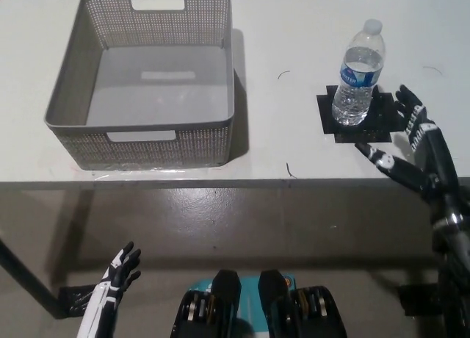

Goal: Use the right hand to pick up a water botttle and place it into a container on the left side

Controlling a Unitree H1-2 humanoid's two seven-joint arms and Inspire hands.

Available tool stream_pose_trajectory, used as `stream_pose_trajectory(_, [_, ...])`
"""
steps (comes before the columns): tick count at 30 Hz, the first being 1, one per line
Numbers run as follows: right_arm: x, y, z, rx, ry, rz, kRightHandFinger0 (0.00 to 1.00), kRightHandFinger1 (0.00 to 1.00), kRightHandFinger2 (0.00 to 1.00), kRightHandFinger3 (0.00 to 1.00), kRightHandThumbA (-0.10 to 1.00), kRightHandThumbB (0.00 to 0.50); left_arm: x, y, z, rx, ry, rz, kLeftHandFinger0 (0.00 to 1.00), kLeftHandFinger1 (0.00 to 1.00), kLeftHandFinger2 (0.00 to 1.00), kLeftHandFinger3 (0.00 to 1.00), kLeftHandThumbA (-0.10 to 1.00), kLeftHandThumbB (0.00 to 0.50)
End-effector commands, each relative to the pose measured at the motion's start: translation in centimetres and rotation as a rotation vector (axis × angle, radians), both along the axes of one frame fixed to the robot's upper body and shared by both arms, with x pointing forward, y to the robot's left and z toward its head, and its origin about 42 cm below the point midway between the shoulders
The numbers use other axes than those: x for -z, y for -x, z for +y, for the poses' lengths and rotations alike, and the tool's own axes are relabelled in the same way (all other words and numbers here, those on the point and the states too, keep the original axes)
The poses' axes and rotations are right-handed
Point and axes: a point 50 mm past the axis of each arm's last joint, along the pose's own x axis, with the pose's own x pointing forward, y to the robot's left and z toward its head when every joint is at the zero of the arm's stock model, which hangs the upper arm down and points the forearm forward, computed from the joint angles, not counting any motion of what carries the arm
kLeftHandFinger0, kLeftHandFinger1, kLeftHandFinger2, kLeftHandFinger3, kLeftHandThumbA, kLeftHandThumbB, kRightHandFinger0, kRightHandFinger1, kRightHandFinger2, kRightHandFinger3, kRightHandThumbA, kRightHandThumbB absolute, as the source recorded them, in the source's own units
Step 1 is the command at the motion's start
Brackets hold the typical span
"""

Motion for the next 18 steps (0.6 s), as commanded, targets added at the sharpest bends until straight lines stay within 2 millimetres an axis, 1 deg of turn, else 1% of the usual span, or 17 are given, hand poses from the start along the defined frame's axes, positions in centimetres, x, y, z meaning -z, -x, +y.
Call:
stream_pose_trajectory(1, [-2.4, -3.8, -0.3, 0.033, 0.072, 0.007, 1.00, 1.00, 1.00, 1.00, 1.00, 0.470, -0.5, 0.2, 0.2, 0.026, 0.005, -0.074, 1.00, 1.00, 1.00, 1.00, 1.00, 0.048])
stream_pose_trajectory(2, [-2.3, -4.9, -0.3, 0.036, 0.084, 0.029, 1.00, 1.00, 1.00, 1.00, 1.00, 0.498, -0.5, 0.1, 0.2, 0.026, 0.013, -0.083, 1.00, 1.00, 1.00, 1.00, 1.00, 0.044])
stream_pose_trajectory(3, [-2.3, -5.4, -0.3, 0.036, 0.087, 0.039, 1.00, 1.00, 1.00, 1.00, 1.00, 0.500, -0.6, 0.1, 0.2, 0.027, 0.021, -0.086, 1.00, 1.00, 1.00, 1.00, 1.00, 0.043])
stream_pose_trajectory(5, [-2.1, -6.6, -0.3, 0.040, 0.088, 0.081, 1.00, 1.00, 1.00, 1.00, 1.00, 0.500, -0.6, 0.2, 0.3, 0.030, 0.019, -0.091, 1.00, 1.00, 1.00, 1.00, 1.00, 0.055])
stream_pose_trajectory(7, [-1.8, -7.2, -0.4, 0.047, 0.073, 0.104, 1.00, 1.00, 1.00, 1.00, 1.00, 0.500, -0.7, 0.2, 0.4, 0.027, 0.026, -0.096, 1.00, 1.00, 1.00, 1.00, 1.00, 0.053])
stream_pose_trajectory(8, [-1.6, -7.4, -0.5, 0.051, 0.072, 0.117, 1.00, 1.00, 1.00, 1.00, 1.00, 0.500, -0.8, 0.2, 0.4, 0.030, 0.028, -0.100, 1.00, 1.00, 1.00, 1.00, 1.00, 0.041])
stream_pose_trajectory(13, [-1.1, -7.9, -1.0, 0.051, 0.055, 0.170, 1.00, 1.00, 1.00, 1.00, 1.00, 0.500, -0.8, 0.0, 0.7, 0.042, 0.017, -0.111, 1.00, 1.00, 1.00, 1.00, 1.00, 0.043])
stream_pose_trajectory(15, [-1.4, -8.4, -0.8, 0.046, 0.046, 0.176, 1.00, 1.00, 1.00, 1.00, 1.00, 0.500, -0.8, -0.1, 0.6, 0.047, 0.018, -0.108, 1.00, 1.00, 1.00, 1.00, 1.00, 0.066])
stream_pose_trajectory(18, [-1.8, -9.2, -0.2, 0.050, 0.050, 0.188, 1.00, 1.00, 1.00, 1.00, 1.00, 0.500, -0.8, 0.0, 0.5, 0.052, 0.015, -0.108, 1.00, 1.00, 1.00, 1.00, 1.00, 0.079])
